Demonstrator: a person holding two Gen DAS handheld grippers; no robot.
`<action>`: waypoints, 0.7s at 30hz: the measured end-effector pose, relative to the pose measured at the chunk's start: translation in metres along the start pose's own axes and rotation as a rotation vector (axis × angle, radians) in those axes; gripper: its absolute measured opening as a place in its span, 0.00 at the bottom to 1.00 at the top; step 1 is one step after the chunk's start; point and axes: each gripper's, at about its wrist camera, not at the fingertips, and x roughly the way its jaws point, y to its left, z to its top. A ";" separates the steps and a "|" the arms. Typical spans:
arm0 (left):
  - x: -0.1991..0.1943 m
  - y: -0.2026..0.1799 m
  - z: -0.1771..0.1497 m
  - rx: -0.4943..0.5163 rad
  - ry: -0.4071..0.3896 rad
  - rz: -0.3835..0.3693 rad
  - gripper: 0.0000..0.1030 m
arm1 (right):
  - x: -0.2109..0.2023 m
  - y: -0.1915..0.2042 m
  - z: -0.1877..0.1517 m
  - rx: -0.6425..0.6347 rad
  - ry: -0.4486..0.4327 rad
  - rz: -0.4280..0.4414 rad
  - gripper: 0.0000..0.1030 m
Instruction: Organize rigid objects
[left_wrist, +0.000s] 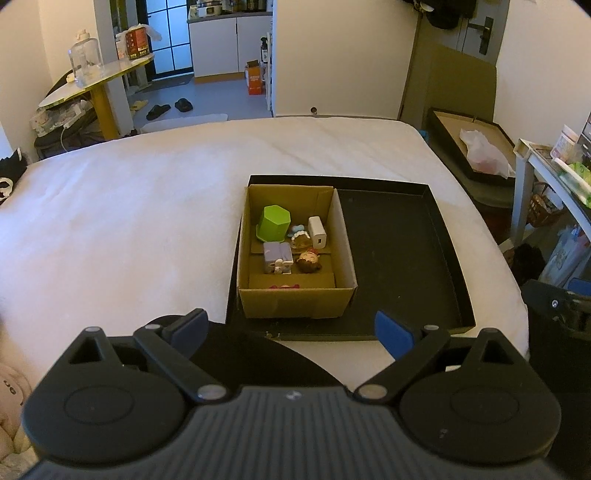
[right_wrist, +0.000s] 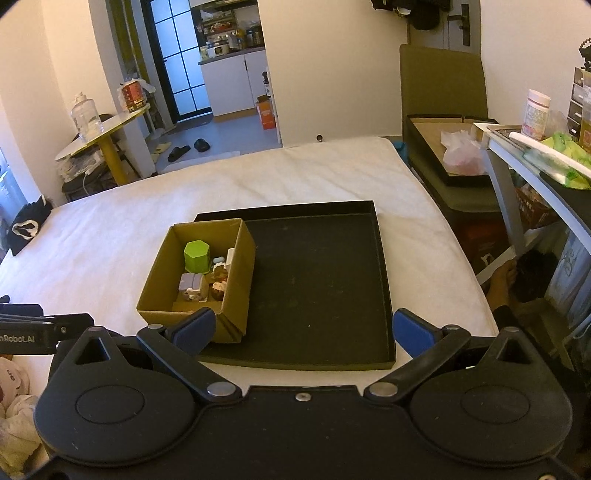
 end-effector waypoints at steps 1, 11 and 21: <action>0.000 0.000 0.000 0.001 0.000 0.001 0.94 | 0.001 0.000 0.000 0.001 0.001 0.000 1.00; 0.004 -0.001 0.000 0.007 0.013 -0.010 0.94 | 0.002 0.001 0.000 -0.019 0.002 -0.001 1.00; 0.003 -0.002 -0.001 0.013 0.006 -0.004 0.94 | 0.001 0.001 -0.001 -0.018 0.002 0.000 1.00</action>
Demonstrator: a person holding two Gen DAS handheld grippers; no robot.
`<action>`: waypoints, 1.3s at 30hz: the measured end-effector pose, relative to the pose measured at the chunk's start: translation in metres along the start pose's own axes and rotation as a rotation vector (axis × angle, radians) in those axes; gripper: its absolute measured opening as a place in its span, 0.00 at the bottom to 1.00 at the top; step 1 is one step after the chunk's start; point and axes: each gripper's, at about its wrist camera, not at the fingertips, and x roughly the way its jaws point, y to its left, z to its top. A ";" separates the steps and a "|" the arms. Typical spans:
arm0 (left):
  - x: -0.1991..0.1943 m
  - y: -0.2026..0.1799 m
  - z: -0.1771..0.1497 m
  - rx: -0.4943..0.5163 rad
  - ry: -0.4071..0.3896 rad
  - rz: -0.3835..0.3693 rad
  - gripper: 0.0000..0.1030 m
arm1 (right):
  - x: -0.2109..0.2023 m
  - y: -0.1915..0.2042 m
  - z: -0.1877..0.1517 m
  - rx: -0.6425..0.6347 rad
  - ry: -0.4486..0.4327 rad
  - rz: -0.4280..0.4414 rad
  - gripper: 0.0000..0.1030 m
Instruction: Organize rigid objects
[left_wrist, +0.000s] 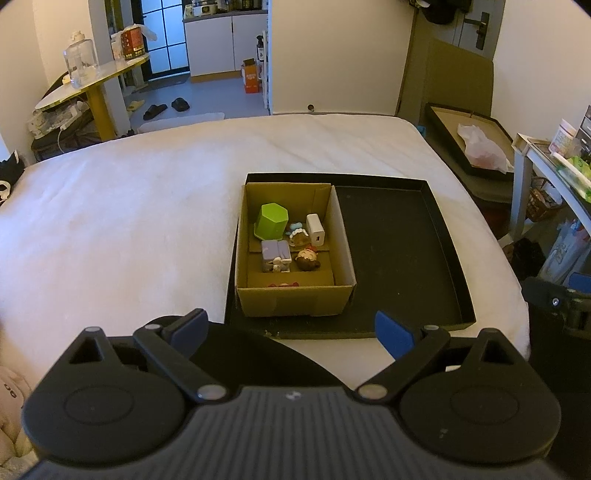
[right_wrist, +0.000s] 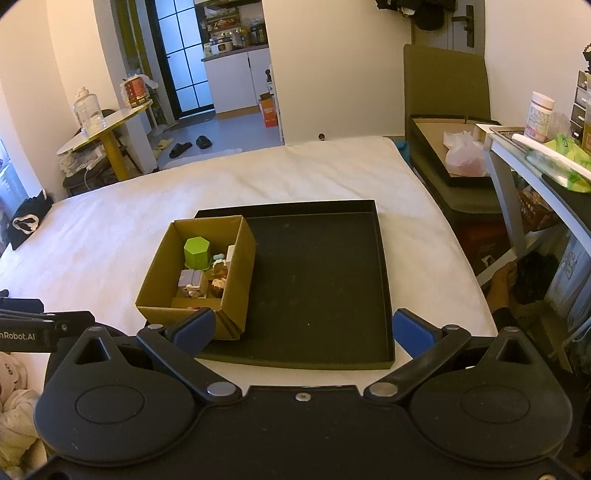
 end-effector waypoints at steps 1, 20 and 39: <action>-0.001 0.000 0.000 0.002 -0.001 -0.001 0.94 | 0.000 0.000 0.000 0.002 -0.001 -0.001 1.00; -0.001 0.001 0.003 0.000 -0.003 0.000 0.94 | -0.002 0.001 0.001 0.004 0.000 -0.013 1.00; -0.001 0.001 0.003 -0.001 -0.004 -0.006 0.94 | -0.003 0.001 0.001 0.000 -0.007 -0.012 1.00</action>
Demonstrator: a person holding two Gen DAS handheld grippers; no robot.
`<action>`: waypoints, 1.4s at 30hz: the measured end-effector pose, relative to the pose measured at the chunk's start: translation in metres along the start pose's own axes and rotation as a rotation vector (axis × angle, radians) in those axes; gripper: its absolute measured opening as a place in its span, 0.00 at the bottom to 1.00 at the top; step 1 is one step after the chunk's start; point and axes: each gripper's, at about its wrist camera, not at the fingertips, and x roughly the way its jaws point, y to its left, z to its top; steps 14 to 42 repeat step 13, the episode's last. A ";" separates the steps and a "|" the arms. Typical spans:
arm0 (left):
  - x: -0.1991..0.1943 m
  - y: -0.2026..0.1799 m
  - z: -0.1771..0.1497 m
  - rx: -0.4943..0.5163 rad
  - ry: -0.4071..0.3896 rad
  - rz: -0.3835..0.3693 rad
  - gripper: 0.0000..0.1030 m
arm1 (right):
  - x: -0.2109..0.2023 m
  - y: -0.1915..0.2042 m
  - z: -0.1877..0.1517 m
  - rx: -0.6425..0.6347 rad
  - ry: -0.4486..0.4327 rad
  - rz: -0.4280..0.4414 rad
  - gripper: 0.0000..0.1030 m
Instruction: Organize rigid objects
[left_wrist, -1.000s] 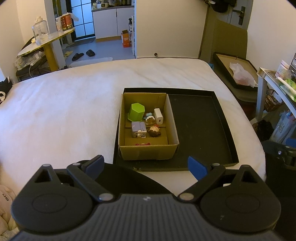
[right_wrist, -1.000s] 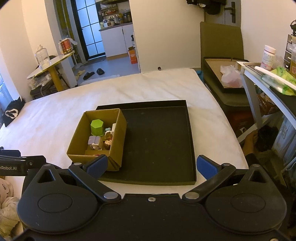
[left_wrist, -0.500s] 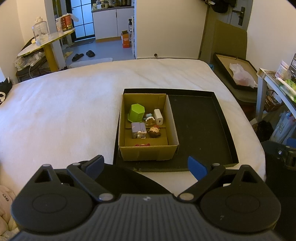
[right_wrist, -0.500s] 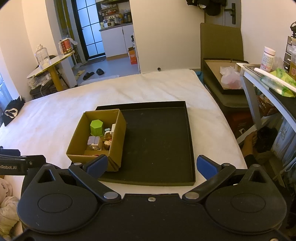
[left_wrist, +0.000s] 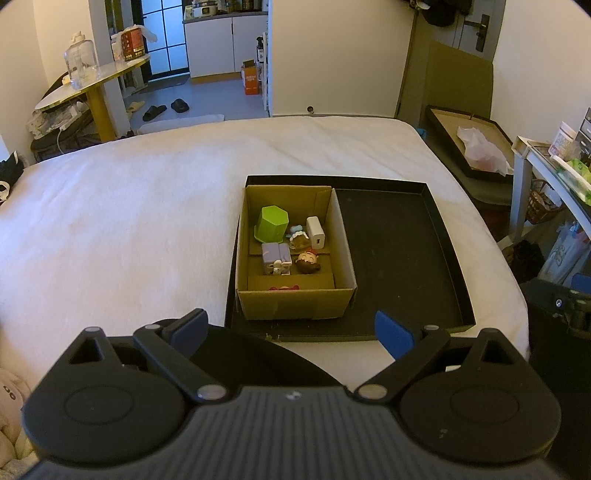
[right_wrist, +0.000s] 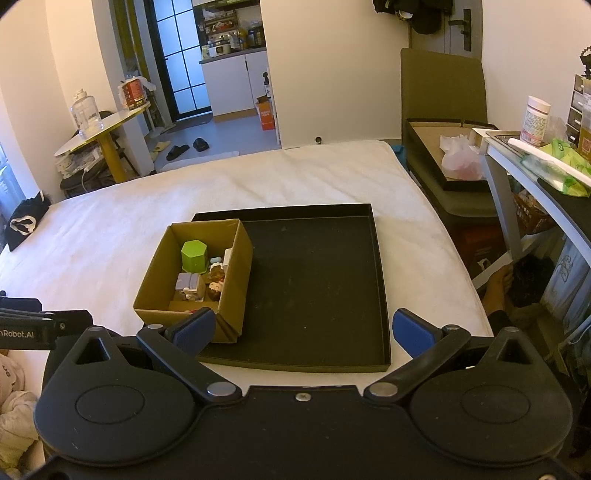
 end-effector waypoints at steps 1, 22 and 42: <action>0.000 0.000 0.000 0.002 0.000 0.000 0.94 | 0.000 0.000 0.000 0.001 0.000 0.000 1.00; 0.000 0.002 -0.002 -0.003 -0.005 -0.012 0.94 | 0.003 0.001 -0.001 0.003 0.005 -0.009 1.00; 0.000 0.002 -0.002 -0.003 -0.005 -0.012 0.94 | 0.003 0.001 -0.001 0.003 0.005 -0.009 1.00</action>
